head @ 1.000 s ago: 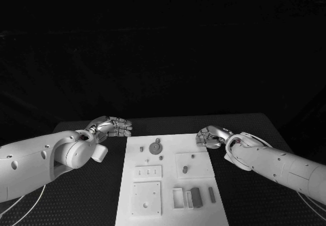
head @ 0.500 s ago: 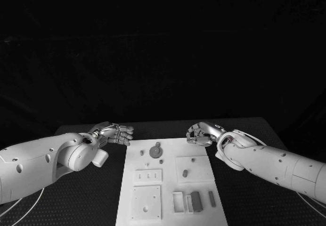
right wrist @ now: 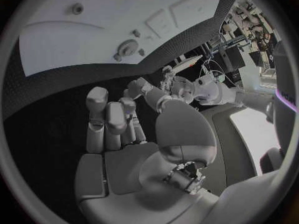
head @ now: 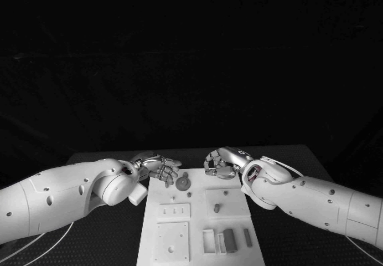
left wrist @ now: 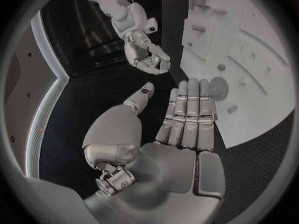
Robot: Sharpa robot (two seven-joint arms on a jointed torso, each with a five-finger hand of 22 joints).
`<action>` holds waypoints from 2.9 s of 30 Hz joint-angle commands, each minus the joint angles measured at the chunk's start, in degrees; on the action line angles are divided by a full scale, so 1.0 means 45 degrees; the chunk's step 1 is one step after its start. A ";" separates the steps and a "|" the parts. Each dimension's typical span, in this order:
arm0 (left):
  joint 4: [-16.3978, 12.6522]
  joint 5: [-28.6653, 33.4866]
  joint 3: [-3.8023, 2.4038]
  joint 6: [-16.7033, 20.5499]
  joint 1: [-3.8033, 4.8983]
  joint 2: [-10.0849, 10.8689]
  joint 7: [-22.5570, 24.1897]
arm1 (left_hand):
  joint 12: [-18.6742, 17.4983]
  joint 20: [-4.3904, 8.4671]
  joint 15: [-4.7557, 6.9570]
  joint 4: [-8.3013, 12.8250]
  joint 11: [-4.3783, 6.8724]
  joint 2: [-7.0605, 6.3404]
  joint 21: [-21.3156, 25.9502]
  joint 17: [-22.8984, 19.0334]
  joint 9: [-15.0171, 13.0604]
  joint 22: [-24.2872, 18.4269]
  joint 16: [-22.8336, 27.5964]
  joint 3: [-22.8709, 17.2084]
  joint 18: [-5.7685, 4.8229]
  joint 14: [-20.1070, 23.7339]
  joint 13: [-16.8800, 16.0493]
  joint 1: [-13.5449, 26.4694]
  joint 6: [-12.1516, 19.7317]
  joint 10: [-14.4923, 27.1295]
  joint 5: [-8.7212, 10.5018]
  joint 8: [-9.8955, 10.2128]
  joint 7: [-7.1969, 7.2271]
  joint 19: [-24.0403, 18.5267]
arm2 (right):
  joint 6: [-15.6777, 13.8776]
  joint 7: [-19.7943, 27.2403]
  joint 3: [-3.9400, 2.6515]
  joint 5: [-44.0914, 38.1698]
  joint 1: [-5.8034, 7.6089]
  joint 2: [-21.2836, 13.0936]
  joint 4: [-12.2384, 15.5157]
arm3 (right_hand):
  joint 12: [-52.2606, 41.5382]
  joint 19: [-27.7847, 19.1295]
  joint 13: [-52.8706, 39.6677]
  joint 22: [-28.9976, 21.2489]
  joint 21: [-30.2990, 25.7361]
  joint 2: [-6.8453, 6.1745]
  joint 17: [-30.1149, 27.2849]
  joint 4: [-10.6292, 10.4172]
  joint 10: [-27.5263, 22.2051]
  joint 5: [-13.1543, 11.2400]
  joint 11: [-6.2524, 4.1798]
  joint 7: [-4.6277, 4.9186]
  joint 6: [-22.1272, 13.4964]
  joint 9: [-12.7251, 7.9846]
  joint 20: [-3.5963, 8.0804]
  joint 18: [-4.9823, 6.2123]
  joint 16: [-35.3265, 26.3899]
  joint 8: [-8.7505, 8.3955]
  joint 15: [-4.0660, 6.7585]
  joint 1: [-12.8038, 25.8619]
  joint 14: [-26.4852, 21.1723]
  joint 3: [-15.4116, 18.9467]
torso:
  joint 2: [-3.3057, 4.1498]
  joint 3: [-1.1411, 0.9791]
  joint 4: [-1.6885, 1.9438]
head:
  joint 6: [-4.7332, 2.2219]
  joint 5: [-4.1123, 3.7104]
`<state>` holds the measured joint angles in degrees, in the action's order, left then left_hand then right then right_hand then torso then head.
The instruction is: Assemble the parts on the task board
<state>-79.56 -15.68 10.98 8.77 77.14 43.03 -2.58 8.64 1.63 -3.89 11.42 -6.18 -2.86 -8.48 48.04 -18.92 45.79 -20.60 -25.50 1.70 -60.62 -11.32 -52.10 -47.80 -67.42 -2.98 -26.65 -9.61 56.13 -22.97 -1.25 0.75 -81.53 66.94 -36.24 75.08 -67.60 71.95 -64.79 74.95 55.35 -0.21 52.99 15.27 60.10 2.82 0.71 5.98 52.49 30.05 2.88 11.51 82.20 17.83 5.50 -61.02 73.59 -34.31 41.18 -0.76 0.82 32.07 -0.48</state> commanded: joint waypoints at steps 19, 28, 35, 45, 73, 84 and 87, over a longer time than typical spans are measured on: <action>-0.0768 -0.0481 0.0075 -0.0124 -0.0145 -0.0268 -0.0859 | -0.0094 0.0115 0.0097 0.0308 0.0056 -0.0052 0.0045 0.0423 0.0060 0.0072 0.0004 0.0857 -0.0074 -0.0002 -0.0354 0.0897 -0.0230 -0.0128 0.0036 0.0231 0.0039 0.0048 | 0.0234 -0.1012 0.0046 -0.1371 -0.0078 0.0550 0.1365 | -0.0048 0.0011 0.0026 0.0194 0.0022 -0.0250 -0.0078 0.0068 0.0101 0.0056 -0.0048 0.0205 0.0278 0.0221 0.0133 0.0776 0.0019 0.0083 0.0040 0.0027 0.0060 -0.0018 | -0.0210 0.0035 -0.0069 | 0.0225 0.0185; -0.0821 -0.0481 0.0075 -0.0029 -0.0145 -0.0252 -0.0836 | -0.0120 0.0119 0.0099 0.0435 0.0057 0.0028 0.0062 0.0492 0.0064 0.0082 0.0034 0.0880 -0.0080 -0.0012 -0.0422 0.0884 -0.0270 -0.0133 0.0036 0.0259 0.0045 0.0064 | 0.0457 -0.1048 0.0124 -0.1398 -0.0078 0.0600 0.1511 | -0.0044 0.0019 0.0029 0.0190 0.0016 -0.0241 -0.0102 0.0055 0.0104 0.0057 -0.0053 0.0200 0.0291 0.0229 0.0136 0.0776 0.0008 0.0085 0.0045 0.0035 0.0052 -0.0024 | -0.0197 0.0035 -0.0050 | 0.0255 0.0140; -0.0768 -0.0481 0.0075 -0.0063 -0.0143 -0.0251 -0.0763 | -0.0112 0.0140 0.0134 0.0623 0.0101 0.0209 0.0066 0.0616 0.0044 0.0109 0.0031 0.0855 -0.0084 -0.0107 -0.0548 0.0812 -0.0412 -0.0226 0.0036 0.0249 0.0096 0.0121 | 0.0479 -0.1076 0.0202 -0.1533 -0.0078 0.0646 0.1606 | -0.0042 0.0022 0.0030 0.0187 0.0011 -0.0234 -0.0110 0.0051 0.0105 0.0057 -0.0057 0.0196 0.0301 0.0236 0.0138 0.0776 0.0002 0.0087 0.0049 0.0035 0.0050 -0.0030 | -0.0196 0.0053 -0.0043 | 0.0244 0.0092; -0.0782 -0.0480 0.0075 0.0008 -0.0142 -0.0226 -0.0795 | -0.0136 0.0170 0.0166 0.0869 0.0132 0.0465 0.0082 0.0764 0.0035 0.0144 0.0056 0.0801 -0.0111 -0.0181 -0.0692 0.0708 -0.0521 -0.0287 0.0034 0.0276 0.0136 0.0163 | 0.0511 -0.1089 0.0233 -0.1512 -0.0078 0.0753 0.1625 | -0.0041 0.0028 0.0032 0.0184 0.0004 -0.0219 -0.0118 0.0043 0.0109 0.0057 -0.0064 0.0188 0.0325 0.0248 0.0140 0.0776 -0.0006 0.0094 0.0055 0.0038 0.0048 -0.0038 | -0.0180 0.0037 -0.0046 | 0.0247 0.0104; -0.0805 -0.0549 0.0075 0.0301 -0.0140 -0.0151 -0.0916 | -0.0035 0.0467 0.0466 0.0847 0.0445 0.1407 -0.0092 0.1323 -0.0103 0.0543 -0.0408 0.0032 -0.0231 -0.0690 -0.1540 -0.0422 -0.1372 -0.0960 0.0038 0.0257 0.0453 0.0578 | 0.0739 -0.0998 0.0258 -0.1205 -0.0079 0.0850 0.1596 | -0.0034 0.0038 0.0038 0.0174 -0.0020 -0.0195 -0.0172 -0.0014 0.0117 0.0056 -0.0077 0.0175 0.0348 0.0272 0.0135 0.0776 -0.0036 0.0088 0.0070 0.0114 0.0029 -0.0028 | -0.0158 0.0009 -0.0046 | 0.0278 0.0085; -0.0877 -0.0550 0.0075 0.0318 -0.0140 -0.0095 -0.0981 | 0.0022 0.0573 0.0582 0.1121 0.0564 0.1746 -0.0202 0.1437 -0.0212 0.0738 -0.0666 -0.0477 -0.0242 -0.0884 -0.1846 -0.0680 -0.1679 -0.1230 0.0033 0.0186 0.0578 0.0757 | 0.0750 -0.1111 0.0273 -0.1221 -0.0079 0.0841 0.1462 | -0.0033 0.0041 0.0039 0.0173 -0.0026 -0.0186 -0.0184 -0.0019 0.0120 0.0056 -0.0081 0.0171 0.0356 0.0279 0.0136 0.0776 -0.0043 0.0087 0.0075 0.0120 0.0025 -0.0032 | -0.0147 0.0018 -0.0042 | 0.0258 0.0058; -0.0888 -0.0550 0.0075 0.0334 -0.0140 -0.0080 -0.0988 | 0.0065 0.0630 0.0645 0.1092 0.0628 0.1779 -0.0270 0.1486 -0.0284 0.0824 -0.0784 -0.0634 -0.0243 -0.0997 -0.1975 -0.0704 -0.1841 -0.1371 0.0034 0.0126 0.0656 0.0874 | 0.0879 -0.1056 0.0278 -0.1214 -0.0079 0.0865 0.1436 | -0.0033 0.0041 0.0039 0.0173 -0.0028 -0.0189 -0.0179 -0.0019 0.0120 0.0056 -0.0083 0.0170 0.0358 0.0281 0.0136 0.0776 -0.0043 0.0087 0.0076 0.0123 0.0028 -0.0031 | -0.0140 0.0013 -0.0042 | 0.0237 0.0067</action>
<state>-83.30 -18.15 11.48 9.92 76.37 42.67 -7.83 8.69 4.50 -0.87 16.28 -3.34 4.48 -9.40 54.68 -19.82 49.44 -23.95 -28.15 0.87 -64.77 -20.12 -55.10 -55.12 -73.31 -2.92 -25.70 -7.28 59.81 -20.92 -6.19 1.86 -86.92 66.73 -32.38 81.77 -67.39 72.29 -64.69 74.95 55.35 -1.31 52.21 15.35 60.31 2.82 0.51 5.81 52.69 31.26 3.15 11.50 82.20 18.02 5.38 -60.56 73.66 -34.22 40.52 -0.69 0.63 33.22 -0.21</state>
